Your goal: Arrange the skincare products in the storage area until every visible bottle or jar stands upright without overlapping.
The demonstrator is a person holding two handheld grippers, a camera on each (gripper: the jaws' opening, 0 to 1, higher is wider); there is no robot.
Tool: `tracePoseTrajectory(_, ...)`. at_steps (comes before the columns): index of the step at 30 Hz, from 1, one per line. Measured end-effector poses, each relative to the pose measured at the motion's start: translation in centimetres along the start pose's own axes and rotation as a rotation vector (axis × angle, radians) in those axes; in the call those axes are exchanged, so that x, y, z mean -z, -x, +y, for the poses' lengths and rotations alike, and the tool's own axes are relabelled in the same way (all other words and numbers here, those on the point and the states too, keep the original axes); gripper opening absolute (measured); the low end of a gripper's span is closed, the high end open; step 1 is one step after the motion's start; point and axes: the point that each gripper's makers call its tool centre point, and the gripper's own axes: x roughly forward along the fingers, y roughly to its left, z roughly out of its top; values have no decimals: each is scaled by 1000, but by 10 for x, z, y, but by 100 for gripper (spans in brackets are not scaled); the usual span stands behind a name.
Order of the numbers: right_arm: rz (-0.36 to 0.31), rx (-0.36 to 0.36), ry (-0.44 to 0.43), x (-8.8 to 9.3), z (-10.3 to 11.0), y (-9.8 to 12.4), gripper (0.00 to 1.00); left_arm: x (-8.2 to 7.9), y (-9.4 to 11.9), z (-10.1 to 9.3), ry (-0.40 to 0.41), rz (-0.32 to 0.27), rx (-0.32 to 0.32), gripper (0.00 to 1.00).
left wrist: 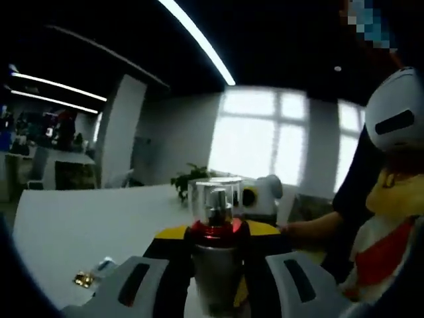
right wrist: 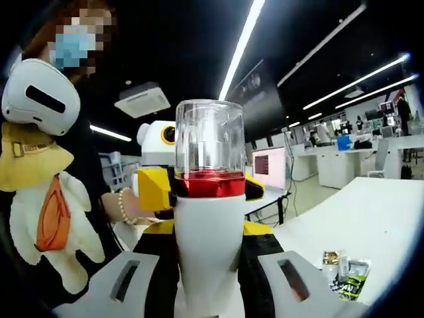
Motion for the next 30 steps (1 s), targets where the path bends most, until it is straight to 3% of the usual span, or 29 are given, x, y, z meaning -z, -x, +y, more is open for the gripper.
tracePoseTrajectory(3,0,76,17,0,-10,4,33,0,-1,6,-33,13,-43,28)
tracePoseTrajectory(8,-10,112,19,2,-15,7,33,2,-4,8,-70,26,-63,28)
tracePoseTrajectory(13,53,128,51,12,-22,11,33,11,-9,12,-64,80,-54,27)
tracePoseTrajectory(20,70,144,76,10,-29,13,34,9,-13,16,-54,77,-22,26)
tracePoseTrajectory(25,46,128,65,3,-28,16,34,5,-16,19,6,61,21,26)
tracePoseTrajectory(30,28,124,76,-5,-29,23,34,-1,-20,21,1,61,37,26)
